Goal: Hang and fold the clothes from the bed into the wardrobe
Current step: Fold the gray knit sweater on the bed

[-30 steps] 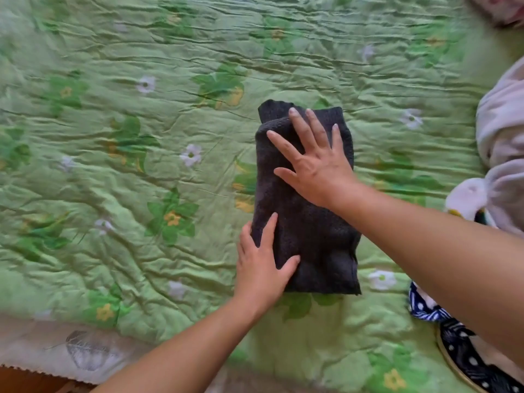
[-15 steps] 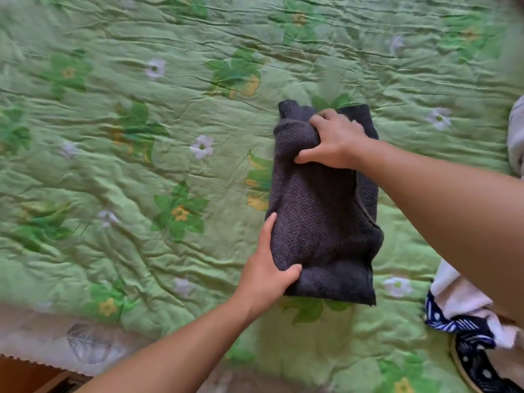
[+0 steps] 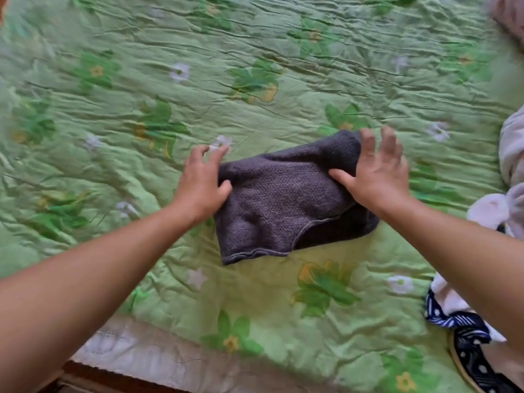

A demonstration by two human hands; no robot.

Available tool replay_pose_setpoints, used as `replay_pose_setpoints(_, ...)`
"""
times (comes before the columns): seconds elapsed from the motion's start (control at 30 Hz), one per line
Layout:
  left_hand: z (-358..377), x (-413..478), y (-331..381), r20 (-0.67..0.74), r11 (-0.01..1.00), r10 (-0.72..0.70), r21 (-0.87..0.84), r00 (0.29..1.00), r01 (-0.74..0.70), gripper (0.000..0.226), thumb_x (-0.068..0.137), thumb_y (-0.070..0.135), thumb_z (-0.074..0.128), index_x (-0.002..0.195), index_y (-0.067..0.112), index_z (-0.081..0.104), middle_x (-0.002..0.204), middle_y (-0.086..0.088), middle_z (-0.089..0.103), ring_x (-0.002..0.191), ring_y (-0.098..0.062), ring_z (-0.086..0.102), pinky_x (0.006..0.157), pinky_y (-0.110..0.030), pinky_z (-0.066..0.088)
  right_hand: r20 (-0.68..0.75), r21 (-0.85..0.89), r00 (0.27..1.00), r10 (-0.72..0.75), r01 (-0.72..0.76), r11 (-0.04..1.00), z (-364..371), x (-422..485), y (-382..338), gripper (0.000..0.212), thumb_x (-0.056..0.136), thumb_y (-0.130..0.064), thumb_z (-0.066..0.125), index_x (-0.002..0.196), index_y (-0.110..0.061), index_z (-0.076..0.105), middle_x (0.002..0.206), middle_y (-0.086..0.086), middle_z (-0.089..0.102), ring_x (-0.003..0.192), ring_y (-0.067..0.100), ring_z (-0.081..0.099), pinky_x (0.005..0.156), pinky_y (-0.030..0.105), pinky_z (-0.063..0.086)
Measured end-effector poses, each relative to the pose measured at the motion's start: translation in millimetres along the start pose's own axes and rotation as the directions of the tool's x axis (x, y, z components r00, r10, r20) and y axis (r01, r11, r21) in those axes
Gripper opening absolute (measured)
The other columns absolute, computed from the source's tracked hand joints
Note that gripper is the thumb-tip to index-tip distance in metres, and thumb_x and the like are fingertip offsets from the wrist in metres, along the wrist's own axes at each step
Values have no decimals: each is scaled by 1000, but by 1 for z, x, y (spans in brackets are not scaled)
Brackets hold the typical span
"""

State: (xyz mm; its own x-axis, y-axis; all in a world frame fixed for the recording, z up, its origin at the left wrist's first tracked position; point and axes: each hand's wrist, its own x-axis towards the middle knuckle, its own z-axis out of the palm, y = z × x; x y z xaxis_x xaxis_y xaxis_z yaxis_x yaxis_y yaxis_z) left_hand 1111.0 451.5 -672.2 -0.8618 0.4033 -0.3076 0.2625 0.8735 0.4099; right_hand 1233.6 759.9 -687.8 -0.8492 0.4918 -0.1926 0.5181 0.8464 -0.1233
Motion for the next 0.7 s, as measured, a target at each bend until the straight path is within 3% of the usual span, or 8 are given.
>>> replay_pose_setpoints(0.07,23,-24,11,-43,997,50,67,998,-48,77,87,47,65,154,37,29,162,-11,6,151,-35,8,120,-53,20,-83,-90,966,-245,238,967,2,-1,-13,77,90,-68,48,152,-28,26,163,13,13,151,36,12,117,67,14)
replay_pose_setpoints(0.13,46,-49,16,-8,991,93,96,996,-92,82,88,63,54,156,45,13,165,-5,-18,152,-31,-16,120,-56,11,3,-149,945,-328,325,934,10,0,-24,73,94,-73,24,156,-34,23,168,8,5,155,31,0,117,69,4)
replay_pose_setpoints(0.27,78,-68,3,67,980,62,184,996,-73,88,87,75,38,156,45,-6,162,-9,-31,148,-29,-31,124,-54,7,216,-130,953,-211,242,961,33,5,-17,76,85,-86,2,152,-54,-12,166,-4,-21,152,29,-23,115,73,1)
replay_pose_setpoints(0.4,86,-52,-8,93,985,81,142,992,-94,90,84,78,37,155,48,-10,161,-8,-32,147,-28,-33,123,-44,-8,287,91,941,-179,160,983,44,20,-10,73,80,-90,11,144,-67,-14,162,-14,-28,152,31,-22,114,72,8)
replay_pose_setpoints(0.5,81,-50,-10,72,996,92,-17,993,-91,92,84,72,53,156,48,0,163,-4,-28,150,-24,-27,122,-37,-9,219,269,968,-121,59,961,44,19,-8,73,84,-83,25,147,-65,-6,166,-8,-21,153,33,-16,118,68,7)
replay_pose_setpoints(0.57,76,-54,-10,-44,970,36,-239,998,-46,94,82,61,69,157,40,17,166,-5,-13,154,-19,-10,124,-33,-1,194,390,980,47,-121,913,40,15,-6,90,82,-83,41,153,-54,-6,167,9,-8,154,37,-1,123,57,10)
replay_pose_setpoints(0.63,72,-61,-11,-141,899,-131,-434,981,58,95,78,50,79,155,35,26,161,-4,9,150,-11,13,122,-24,11,251,409,948,194,-286,866,31,13,-3,113,72,-86,57,158,-40,-2,163,16,15,150,36,21,123,47,19)
replay_pose_setpoints(0.7,69,-65,-10,-102,772,-353,-593,930,228,101,73,42,86,154,31,27,149,-3,27,135,-7,34,117,-19,22,312,498,919,242,-375,782,21,13,3,117,67,-75,75,157,-29,18,153,13,38,139,31,42,119,42,32)
